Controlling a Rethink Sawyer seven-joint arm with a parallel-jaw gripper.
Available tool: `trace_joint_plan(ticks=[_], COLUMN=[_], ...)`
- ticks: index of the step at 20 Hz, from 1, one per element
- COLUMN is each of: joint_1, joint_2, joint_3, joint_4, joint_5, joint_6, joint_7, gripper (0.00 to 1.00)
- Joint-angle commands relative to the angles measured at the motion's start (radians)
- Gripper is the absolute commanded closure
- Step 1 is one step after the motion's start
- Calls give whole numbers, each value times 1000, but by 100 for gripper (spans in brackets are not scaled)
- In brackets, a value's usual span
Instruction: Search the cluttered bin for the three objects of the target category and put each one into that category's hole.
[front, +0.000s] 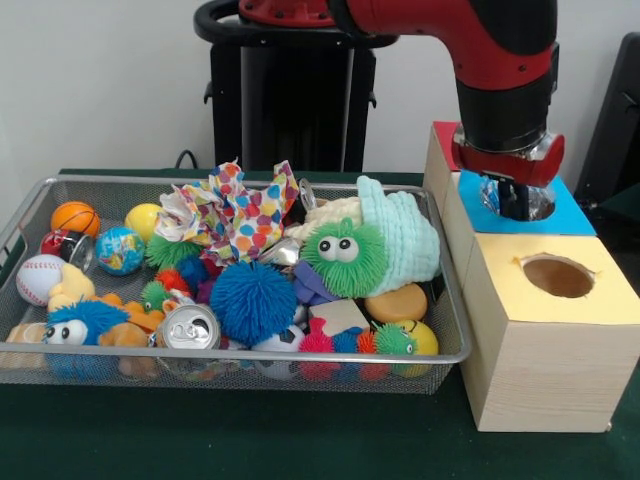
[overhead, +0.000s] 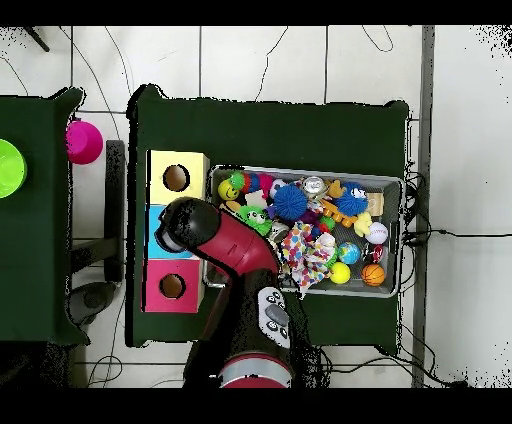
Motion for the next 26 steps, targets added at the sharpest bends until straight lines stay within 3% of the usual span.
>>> trace_joint_plan(ticks=[1,15,23,26], joint_1=[-35,-80,-46,2], joint_2=[285,288,168,47], joint_3=[179,202,143,54], joint_4=[-40,-36,31,70], joint_5=[-17,-74,-68,-82], joint_6=[-384,-405,-289,-137], joint_7=[135,142,184,216], gripper=[100,100,100,100])
